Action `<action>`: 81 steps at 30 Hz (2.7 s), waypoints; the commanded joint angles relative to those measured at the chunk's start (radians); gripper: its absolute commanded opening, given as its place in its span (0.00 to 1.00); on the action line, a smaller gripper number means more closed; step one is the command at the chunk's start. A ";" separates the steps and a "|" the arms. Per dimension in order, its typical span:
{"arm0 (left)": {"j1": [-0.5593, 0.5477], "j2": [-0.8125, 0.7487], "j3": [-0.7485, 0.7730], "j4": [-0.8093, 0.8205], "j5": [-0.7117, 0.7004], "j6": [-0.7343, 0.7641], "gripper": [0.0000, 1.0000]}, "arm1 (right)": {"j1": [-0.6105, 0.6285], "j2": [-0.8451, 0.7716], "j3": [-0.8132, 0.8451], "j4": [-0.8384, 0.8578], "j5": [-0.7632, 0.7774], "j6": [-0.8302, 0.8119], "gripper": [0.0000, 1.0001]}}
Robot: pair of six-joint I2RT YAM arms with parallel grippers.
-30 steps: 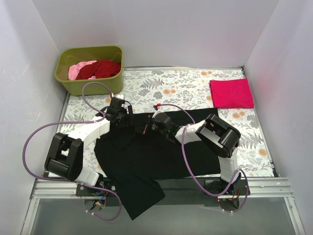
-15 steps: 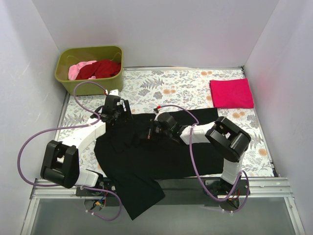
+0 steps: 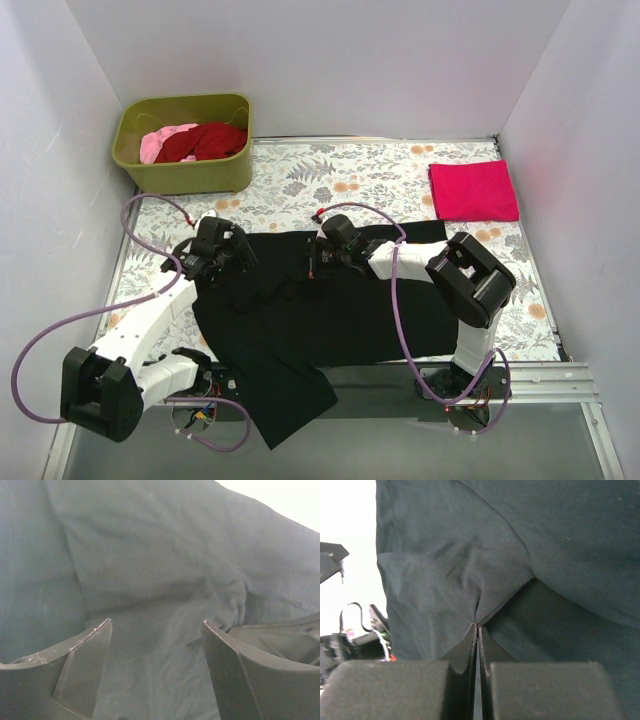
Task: Fold and stack the t-shirts
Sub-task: Fold the tshirt
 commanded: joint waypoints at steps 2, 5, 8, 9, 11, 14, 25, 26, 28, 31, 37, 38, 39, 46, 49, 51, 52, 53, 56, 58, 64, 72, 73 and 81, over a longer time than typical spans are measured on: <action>0.005 -0.056 -0.056 -0.076 -0.008 -0.093 0.66 | -0.008 0.006 0.093 -0.124 -0.012 -0.113 0.11; 0.005 -0.051 -0.090 -0.073 0.020 -0.108 0.66 | -0.006 0.004 0.096 -0.128 -0.021 -0.138 0.22; 0.005 -0.043 -0.115 -0.063 0.034 -0.116 0.66 | 0.002 -0.016 0.067 -0.117 -0.027 -0.135 0.33; 0.005 -0.045 -0.119 -0.054 0.043 -0.116 0.65 | 0.005 -0.026 0.058 -0.100 -0.027 -0.127 0.37; 0.003 -0.050 -0.135 -0.036 0.055 -0.116 0.63 | 0.017 -0.033 0.020 -0.079 -0.029 -0.097 0.40; 0.005 -0.048 -0.165 0.004 0.089 -0.117 0.61 | 0.020 -0.031 -0.030 -0.010 -0.038 -0.051 0.41; 0.005 -0.082 -0.211 0.033 0.113 -0.117 0.66 | 0.032 0.006 -0.071 0.134 -0.095 -0.010 0.39; 0.005 -0.086 -0.216 0.033 0.106 -0.119 0.68 | 0.032 0.013 -0.068 0.151 -0.099 -0.011 0.38; 0.003 -0.106 -0.217 0.030 0.093 -0.124 0.70 | 0.035 0.021 -0.061 0.157 -0.113 -0.009 0.35; 0.005 -0.120 -0.218 0.023 0.072 -0.131 0.70 | 0.038 0.023 -0.060 0.168 -0.124 -0.003 0.24; 0.005 -0.097 -0.198 0.003 0.089 -0.116 0.72 | 0.038 -0.028 -0.085 0.167 -0.147 0.022 0.04; 0.005 -0.102 -0.190 -0.003 0.087 -0.114 0.72 | 0.037 -0.045 -0.103 0.165 -0.152 0.035 0.03; 0.003 -0.105 -0.176 -0.014 0.083 -0.108 0.72 | 0.035 -0.054 -0.111 0.162 -0.161 0.046 0.01; 0.003 -0.112 -0.122 -0.086 0.080 -0.119 0.72 | 0.023 -0.117 -0.139 0.154 -0.221 0.097 0.01; 0.005 -0.128 -0.161 -0.077 0.099 -0.140 0.72 | 0.014 -0.117 -0.128 0.151 -0.225 0.094 0.01; 0.005 -0.132 -0.178 -0.063 0.132 -0.157 0.72 | 0.009 -0.100 -0.119 0.153 -0.233 0.091 0.01; 0.003 -0.137 -0.187 -0.060 0.141 -0.162 0.72 | 0.009 -0.091 -0.107 0.154 -0.236 0.089 0.01; 0.003 -0.139 -0.196 -0.056 0.141 -0.170 0.73 | 0.008 -0.076 -0.102 0.154 -0.238 0.085 0.01; 0.003 -0.139 -0.191 -0.060 0.132 -0.174 0.76 | 0.008 -0.044 -0.073 0.153 -0.256 0.083 0.01; 0.003 -0.126 -0.188 -0.074 0.138 -0.177 0.77 | 0.008 -0.034 -0.064 0.153 -0.257 0.082 0.01; 0.002 -0.088 -0.196 -0.068 0.141 -0.193 0.78 | -0.001 -0.025 -0.044 0.154 -0.264 0.082 0.01; 0.000 -0.071 -0.217 -0.036 0.211 -0.211 0.78 | -0.009 -0.025 -0.041 0.154 -0.264 0.078 0.01; 0.000 -0.071 -0.222 -0.036 0.218 -0.214 0.78 | -0.009 -0.022 -0.039 0.156 -0.267 0.078 0.01; -0.013 -0.034 -0.237 -0.014 0.215 -0.232 0.78 | -0.012 -0.014 -0.027 0.157 -0.273 0.077 0.01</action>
